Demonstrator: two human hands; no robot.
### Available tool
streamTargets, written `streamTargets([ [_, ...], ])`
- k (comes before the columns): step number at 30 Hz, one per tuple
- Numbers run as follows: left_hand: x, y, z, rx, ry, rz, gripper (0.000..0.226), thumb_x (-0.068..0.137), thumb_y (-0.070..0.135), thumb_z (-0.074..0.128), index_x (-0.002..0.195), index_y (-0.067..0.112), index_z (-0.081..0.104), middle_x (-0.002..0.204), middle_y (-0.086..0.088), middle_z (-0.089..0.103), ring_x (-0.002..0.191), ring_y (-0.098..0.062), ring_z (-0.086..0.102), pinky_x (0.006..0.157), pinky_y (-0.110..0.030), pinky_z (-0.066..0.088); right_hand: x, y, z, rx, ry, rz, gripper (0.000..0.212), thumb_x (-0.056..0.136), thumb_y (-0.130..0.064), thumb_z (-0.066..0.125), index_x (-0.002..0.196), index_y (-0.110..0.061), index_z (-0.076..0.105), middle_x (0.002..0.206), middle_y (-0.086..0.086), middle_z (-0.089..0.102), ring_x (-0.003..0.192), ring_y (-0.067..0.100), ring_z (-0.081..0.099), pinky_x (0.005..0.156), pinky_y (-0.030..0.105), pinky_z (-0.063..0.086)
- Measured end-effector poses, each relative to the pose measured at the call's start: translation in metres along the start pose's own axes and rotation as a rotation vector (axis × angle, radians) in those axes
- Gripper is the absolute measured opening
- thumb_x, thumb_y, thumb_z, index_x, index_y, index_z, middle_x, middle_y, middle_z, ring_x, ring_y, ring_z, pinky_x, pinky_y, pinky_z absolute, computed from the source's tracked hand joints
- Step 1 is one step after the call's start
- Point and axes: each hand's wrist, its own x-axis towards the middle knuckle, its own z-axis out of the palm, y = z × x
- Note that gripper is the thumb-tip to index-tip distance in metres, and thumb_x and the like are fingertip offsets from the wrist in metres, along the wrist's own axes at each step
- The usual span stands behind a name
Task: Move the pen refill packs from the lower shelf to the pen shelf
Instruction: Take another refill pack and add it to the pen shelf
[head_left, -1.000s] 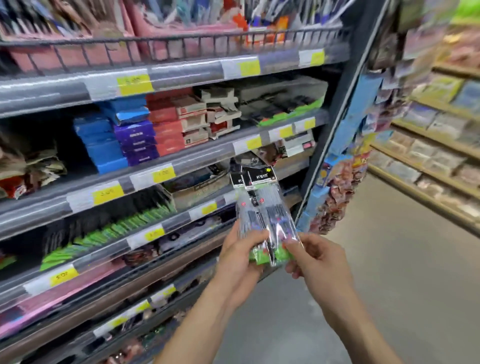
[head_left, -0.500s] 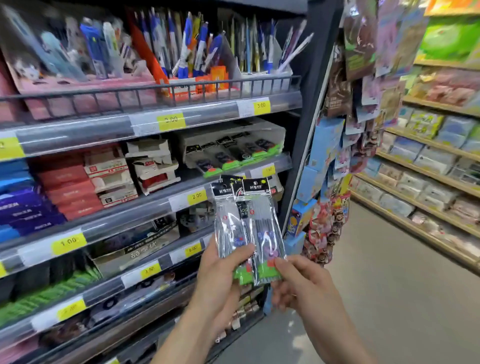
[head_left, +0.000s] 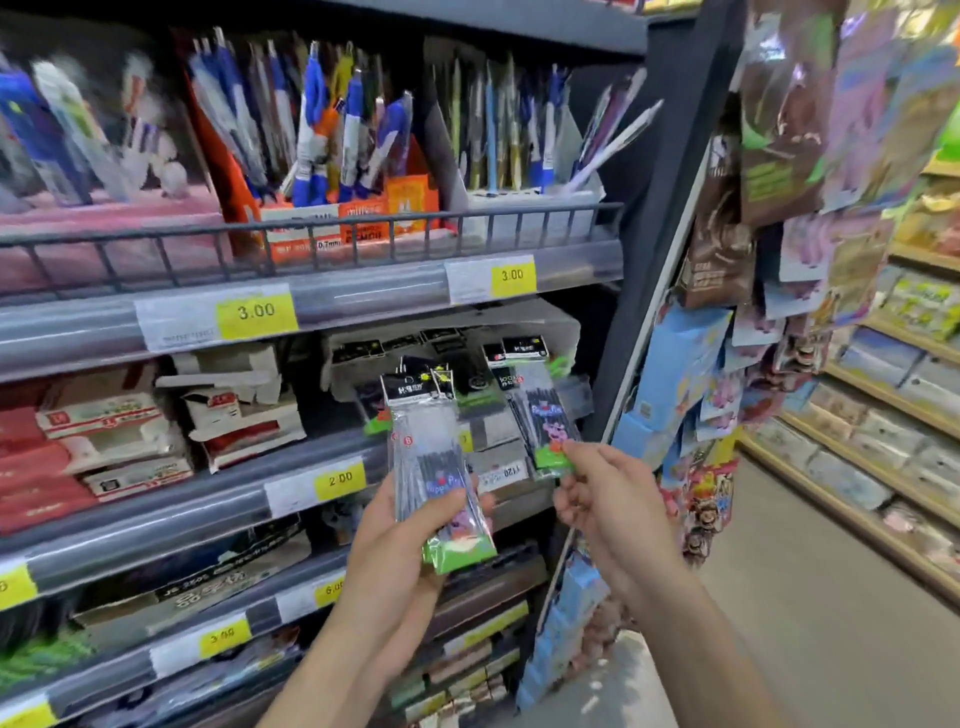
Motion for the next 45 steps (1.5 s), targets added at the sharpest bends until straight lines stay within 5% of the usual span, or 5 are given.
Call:
streamTargets([
  [12, 0.056, -0.009, 0.044, -0.043, 0.122, -0.004, 0.064, 0.078, 0.012, 0.076, 0.139, 0.011, 0.058, 0.114, -0.020, 0.079, 0.101, -0.034, 0.079, 0.070, -0.037, 0.065, 0.154, -0.007, 0.006, -0.130, 0.066, -0.060, 0.040, 0.099, -0.027, 0.063, 0.069, -0.013, 0.039, 0.061, 0.007, 0.031, 0.047, 0.018, 0.031, 0.045, 0.029, 0.024],
  [18, 0.073, -0.013, 0.061, -0.043, 0.158, 0.046, 0.051, 0.080, 0.011, 0.075, 0.130, 0.013, 0.067, 0.117, -0.020, 0.078, 0.100, -0.031, 0.079, 0.073, -0.034, 0.064, 0.161, -0.003, 0.014, 0.056, 0.107, -0.123, 0.017, 0.098, -0.026, 0.068, 0.110, -0.020, 0.057, 0.072, 0.003, 0.071, 0.052, 0.020, 0.068, 0.048, 0.027, 0.051],
  [26, 0.081, -0.015, 0.075, -0.128, 0.238, 0.066, 0.050, 0.085, 0.021, 0.075, 0.131, 0.004, 0.064, 0.115, -0.023, 0.078, 0.103, -0.033, 0.078, 0.074, -0.036, 0.064, 0.149, 0.004, 0.005, -0.014, 0.052, -0.221, 0.021, 0.093, 0.000, 0.060, 0.094, -0.020, 0.067, 0.091, 0.008, 0.074, 0.080, 0.021, 0.074, 0.070, 0.030, 0.059],
  [34, 0.083, -0.016, 0.070, -0.116, 0.263, 0.081, 0.027, 0.102, 0.017, 0.058, 0.124, 0.007, 0.068, 0.120, -0.022, 0.076, 0.102, -0.031, 0.074, 0.082, -0.041, 0.062, 0.089, -0.008, -0.002, -0.193, -0.449, -0.053, 0.024, 0.101, -0.022, 0.059, 0.090, -0.031, 0.078, 0.077, 0.005, 0.069, 0.056, 0.015, 0.059, 0.049, 0.029, 0.051],
  [45, 0.076, -0.009, 0.052, 0.071, 0.378, 0.149, 0.064, 0.080, 0.026, 0.084, 0.139, 0.016, 0.061, 0.124, -0.014, 0.077, 0.105, -0.028, 0.074, 0.091, -0.046, 0.058, 0.075, -0.002, 0.008, -0.055, -0.538, 0.074, 0.015, 0.097, -0.015, 0.068, 0.103, -0.026, 0.077, 0.068, 0.010, 0.070, 0.055, 0.020, 0.062, 0.050, 0.026, 0.052],
])
